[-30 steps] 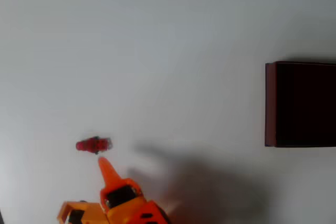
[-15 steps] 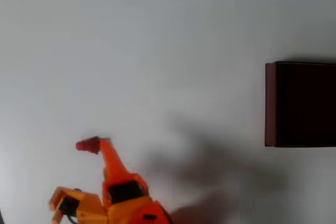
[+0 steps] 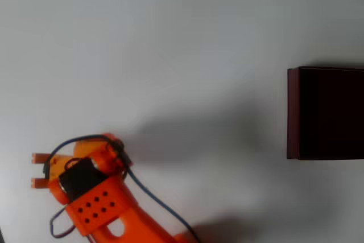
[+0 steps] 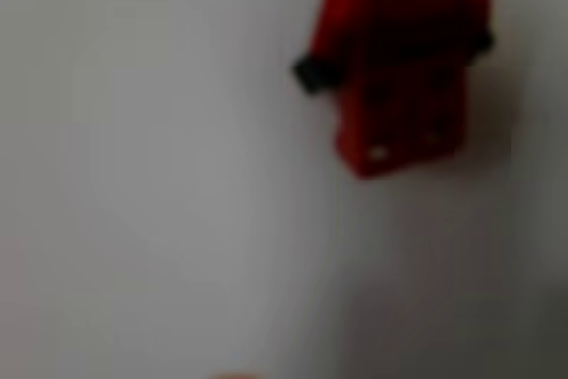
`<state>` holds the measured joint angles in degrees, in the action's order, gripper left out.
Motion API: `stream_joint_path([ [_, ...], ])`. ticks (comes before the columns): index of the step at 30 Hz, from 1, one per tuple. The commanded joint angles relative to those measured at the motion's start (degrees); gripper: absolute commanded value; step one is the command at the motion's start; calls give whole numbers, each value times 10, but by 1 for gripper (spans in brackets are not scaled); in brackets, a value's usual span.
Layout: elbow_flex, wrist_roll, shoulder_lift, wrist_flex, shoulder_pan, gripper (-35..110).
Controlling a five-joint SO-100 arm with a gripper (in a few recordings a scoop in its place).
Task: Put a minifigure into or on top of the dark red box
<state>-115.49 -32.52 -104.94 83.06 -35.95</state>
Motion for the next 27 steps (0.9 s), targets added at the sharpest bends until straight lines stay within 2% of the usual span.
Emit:
stream_joint_path([
  [1,16,-17,-20,23,25,26],
  [10,-15,-101,-69,47,88,28],
  [27,8,-103,47,46,20,25],
])
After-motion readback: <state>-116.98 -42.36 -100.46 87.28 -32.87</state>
